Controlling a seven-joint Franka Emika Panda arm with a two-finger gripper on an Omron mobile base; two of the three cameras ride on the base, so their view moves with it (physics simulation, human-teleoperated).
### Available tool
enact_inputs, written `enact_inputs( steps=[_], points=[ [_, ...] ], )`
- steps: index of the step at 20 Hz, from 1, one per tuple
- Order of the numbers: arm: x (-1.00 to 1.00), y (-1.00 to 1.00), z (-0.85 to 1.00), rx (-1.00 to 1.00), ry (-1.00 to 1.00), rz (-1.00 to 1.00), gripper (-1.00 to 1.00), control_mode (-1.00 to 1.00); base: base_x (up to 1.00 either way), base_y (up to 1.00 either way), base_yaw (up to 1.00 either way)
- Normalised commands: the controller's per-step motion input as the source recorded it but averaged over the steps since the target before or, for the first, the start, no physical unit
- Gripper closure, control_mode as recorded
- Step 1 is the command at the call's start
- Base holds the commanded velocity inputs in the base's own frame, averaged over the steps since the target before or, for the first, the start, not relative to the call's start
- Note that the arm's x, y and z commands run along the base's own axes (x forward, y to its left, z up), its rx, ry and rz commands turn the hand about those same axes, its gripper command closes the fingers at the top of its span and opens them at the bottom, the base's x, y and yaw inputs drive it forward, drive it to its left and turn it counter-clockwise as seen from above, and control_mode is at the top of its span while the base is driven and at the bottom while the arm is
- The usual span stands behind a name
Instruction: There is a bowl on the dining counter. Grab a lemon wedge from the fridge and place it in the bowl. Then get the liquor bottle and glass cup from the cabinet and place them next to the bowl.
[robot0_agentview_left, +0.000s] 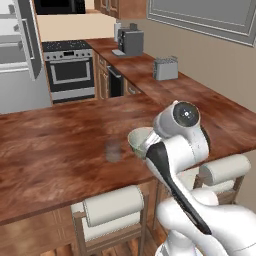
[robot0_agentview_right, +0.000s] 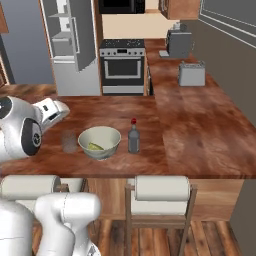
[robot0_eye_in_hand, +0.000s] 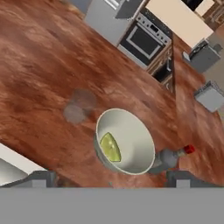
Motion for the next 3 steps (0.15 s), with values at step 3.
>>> enact_inputs(
  steps=[3],
  points=[
    [-1.00,-0.76,0.35,0.03,0.08,-0.21,-1.00,-1.00,0.00,0.00,0.00]
  ],
)
